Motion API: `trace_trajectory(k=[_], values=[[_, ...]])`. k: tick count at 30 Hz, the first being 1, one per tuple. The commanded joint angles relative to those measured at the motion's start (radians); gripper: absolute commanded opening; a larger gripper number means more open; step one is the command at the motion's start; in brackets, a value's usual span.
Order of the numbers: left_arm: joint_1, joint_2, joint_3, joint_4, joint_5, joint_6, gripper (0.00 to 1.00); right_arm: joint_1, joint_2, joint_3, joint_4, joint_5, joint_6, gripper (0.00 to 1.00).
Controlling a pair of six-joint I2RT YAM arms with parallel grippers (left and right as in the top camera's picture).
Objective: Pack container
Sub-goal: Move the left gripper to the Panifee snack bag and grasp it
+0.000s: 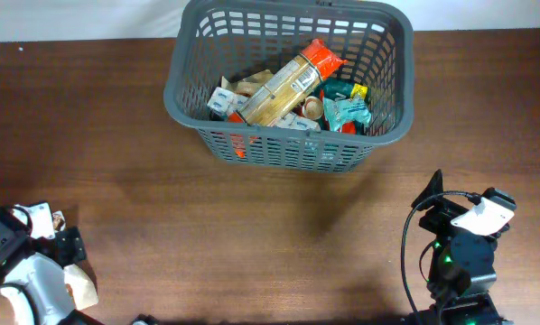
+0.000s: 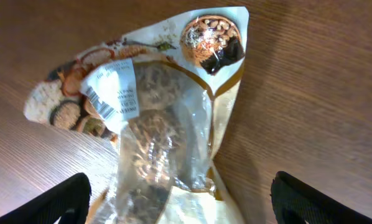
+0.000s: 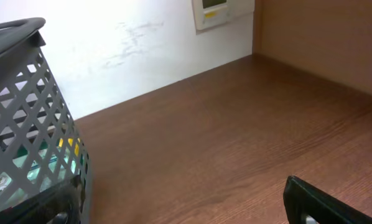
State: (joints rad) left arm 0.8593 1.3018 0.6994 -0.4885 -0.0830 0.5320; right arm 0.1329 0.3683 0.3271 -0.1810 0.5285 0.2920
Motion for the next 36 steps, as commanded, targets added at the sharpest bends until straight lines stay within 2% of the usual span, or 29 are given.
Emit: trace_trajectory(k=[1, 9, 10, 15, 19, 27, 30, 31, 34, 36], values=[[0.013, 0.035, 0.015, 0.02, -0.017, 0.097, 0.87, 0.005, -0.006, 0.019, -0.012, -0.006, 0.001, 0.99], [0.016, 0.108, 0.015, 0.087, 0.0, 0.069, 0.87, 0.005, -0.006, 0.019, -0.026, -0.006, 0.001, 0.99], [0.016, 0.114, 0.015, 0.098, 0.0, 0.066, 0.91, 0.005, -0.006, 0.019, -0.026, -0.006, 0.001, 0.99], [0.036, 0.173, 0.015, 0.163, 0.026, 0.059, 0.92, 0.005, -0.006, 0.019, -0.044, -0.005, 0.001, 0.99], [0.063, 0.232, 0.015, 0.225, 0.09, -0.029, 1.0, 0.005, -0.006, 0.019, -0.047, -0.005, 0.001, 0.99], [0.067, 0.354, 0.015, 0.298, 0.121, -0.184, 1.0, 0.005, -0.006, 0.019, -0.047, -0.005, 0.001, 0.99], [0.067, 0.392, 0.015, 0.297, 0.122, -0.207, 0.89, 0.005, -0.006, 0.019, -0.047, -0.005, 0.001, 0.99], [0.067, 0.402, 0.015, 0.297, 0.122, -0.207, 0.8, 0.005, -0.006, 0.019, -0.047, -0.005, 0.001, 0.99], [0.067, 0.424, 0.015, 0.298, 0.124, -0.207, 0.71, 0.005, -0.006, 0.019, -0.047, -0.005, 0.001, 0.99], [0.067, 0.434, 0.015, 0.296, 0.124, -0.206, 0.53, 0.005, -0.006, 0.019, -0.047, -0.005, 0.001, 0.99]])
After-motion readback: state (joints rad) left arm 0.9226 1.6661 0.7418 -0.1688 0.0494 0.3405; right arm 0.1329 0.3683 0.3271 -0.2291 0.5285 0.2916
